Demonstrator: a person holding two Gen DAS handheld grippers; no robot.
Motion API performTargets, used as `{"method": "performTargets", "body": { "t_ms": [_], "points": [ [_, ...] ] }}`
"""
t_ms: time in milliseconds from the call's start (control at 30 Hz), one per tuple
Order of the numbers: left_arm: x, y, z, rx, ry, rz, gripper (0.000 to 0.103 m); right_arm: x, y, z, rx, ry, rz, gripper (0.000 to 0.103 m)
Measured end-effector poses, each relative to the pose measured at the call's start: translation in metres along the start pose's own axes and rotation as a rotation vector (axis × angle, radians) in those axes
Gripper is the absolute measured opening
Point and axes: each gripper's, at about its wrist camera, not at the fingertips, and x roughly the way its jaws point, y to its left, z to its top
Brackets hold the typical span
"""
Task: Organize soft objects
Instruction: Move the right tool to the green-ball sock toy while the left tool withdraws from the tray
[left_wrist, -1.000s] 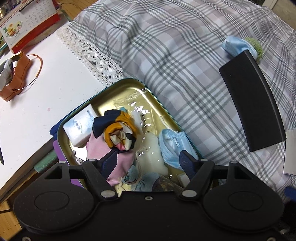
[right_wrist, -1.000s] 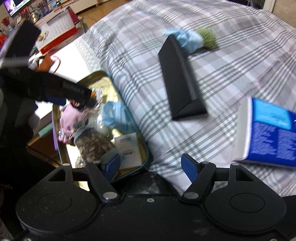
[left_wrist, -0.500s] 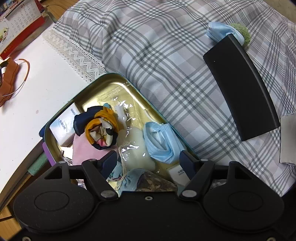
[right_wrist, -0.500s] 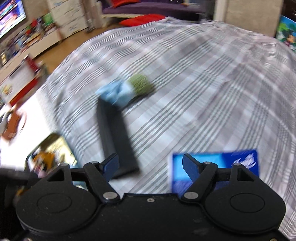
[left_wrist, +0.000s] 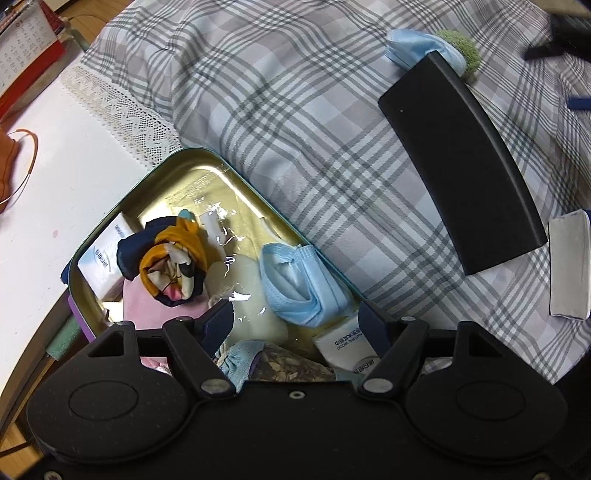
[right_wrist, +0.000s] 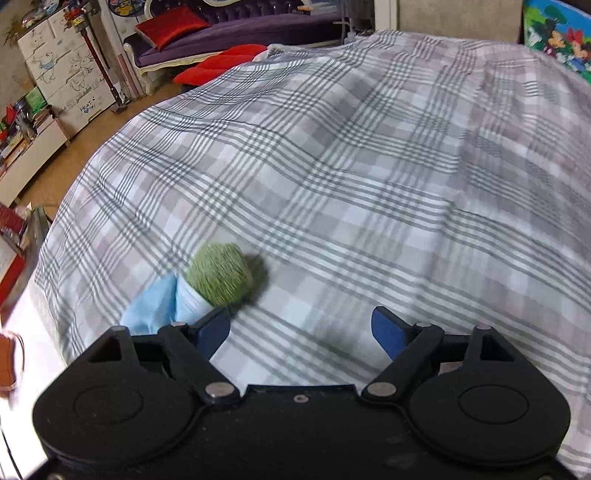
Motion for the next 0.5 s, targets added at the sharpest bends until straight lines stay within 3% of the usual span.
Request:
{"method": "performTargets", "body": {
  "t_ms": [200,367,467,500],
  "points": [
    [0.000,0.000,0.001,0.008,0.000,-0.018,0.070,0.043,0.033,0.021,0.016,0.033,0.031,0.093],
    [-0.001,0.001,0.004,0.009,-0.007,-0.029,0.070,0.078,0.058,0.031,0.028,0.073,0.039,0.094],
    [-0.001,0.003,0.005,0.001,-0.012,-0.024,0.070,0.096,0.064,0.029,0.020,0.104,0.003,0.090],
    [-0.001,0.004,0.006,-0.004,-0.012,-0.024,0.070,0.101,0.063,0.028,0.015,0.117,-0.010,0.082]
  ]
}}
